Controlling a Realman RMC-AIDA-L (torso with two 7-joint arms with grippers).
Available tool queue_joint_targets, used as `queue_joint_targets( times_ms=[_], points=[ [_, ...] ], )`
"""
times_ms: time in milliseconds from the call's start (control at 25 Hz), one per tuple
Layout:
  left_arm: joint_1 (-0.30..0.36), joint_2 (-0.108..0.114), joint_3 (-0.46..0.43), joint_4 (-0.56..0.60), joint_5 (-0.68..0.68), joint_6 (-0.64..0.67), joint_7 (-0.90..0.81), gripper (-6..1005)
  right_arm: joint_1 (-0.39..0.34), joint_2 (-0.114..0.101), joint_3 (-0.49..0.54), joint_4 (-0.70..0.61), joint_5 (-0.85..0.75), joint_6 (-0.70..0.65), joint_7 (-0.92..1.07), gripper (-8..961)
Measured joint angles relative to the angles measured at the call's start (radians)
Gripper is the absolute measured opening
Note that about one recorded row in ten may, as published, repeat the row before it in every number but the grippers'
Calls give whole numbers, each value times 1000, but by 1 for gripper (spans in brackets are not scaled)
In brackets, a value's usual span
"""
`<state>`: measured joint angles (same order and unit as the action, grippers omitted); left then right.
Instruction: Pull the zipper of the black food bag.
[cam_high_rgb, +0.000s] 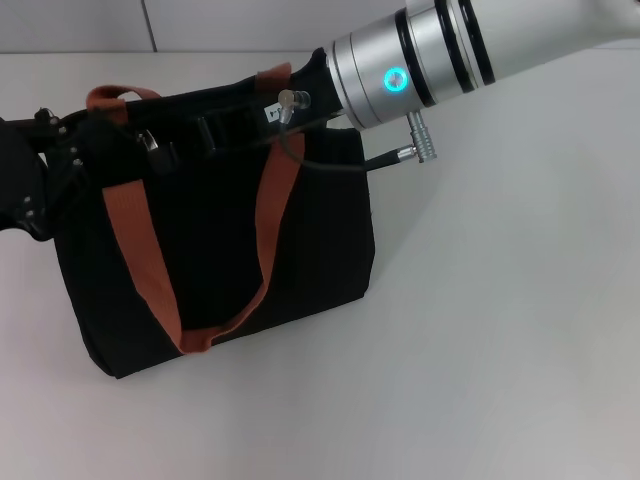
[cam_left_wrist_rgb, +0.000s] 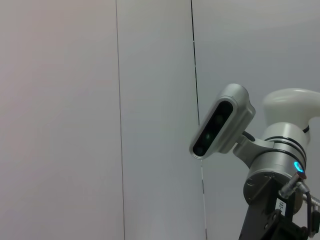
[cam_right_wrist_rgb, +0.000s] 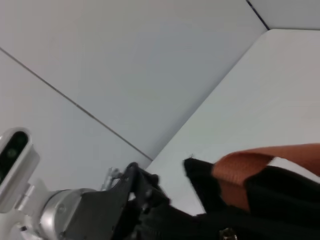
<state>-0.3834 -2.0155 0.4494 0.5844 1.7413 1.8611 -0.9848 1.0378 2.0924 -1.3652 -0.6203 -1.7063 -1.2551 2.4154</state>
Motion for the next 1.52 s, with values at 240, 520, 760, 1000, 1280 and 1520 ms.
queue_joint_targets(
  times_ms=[240, 520, 760, 1000, 1280, 1520],
  points=[
    [1, 0, -3, 0, 0, 1, 0, 108, -75, -5, 0, -106, -44, 14, 65, 0],
    [1, 2, -8, 0, 0, -3, 0, 110, -177, -7, 12, -260, -144, 19, 146, 0],
    [2, 4, -23, 0, 0, -5, 0, 113, -246, -9, 62, -361, -220, 17, 193, 1],
    [5, 5, -26, 0, 0, -6, 0, 115, -290, -11, 111, -411, -241, 10, 197, 1],
    [8, 8, -29, 0, 0, -6, -1, 118, -317, -11, 130, -440, -242, 10, 198, 6],
    [8, 9, -29, 0, -1, -11, -2, 120, -322, -11, 141, -441, -202, -10, 154, 30]
  ],
)
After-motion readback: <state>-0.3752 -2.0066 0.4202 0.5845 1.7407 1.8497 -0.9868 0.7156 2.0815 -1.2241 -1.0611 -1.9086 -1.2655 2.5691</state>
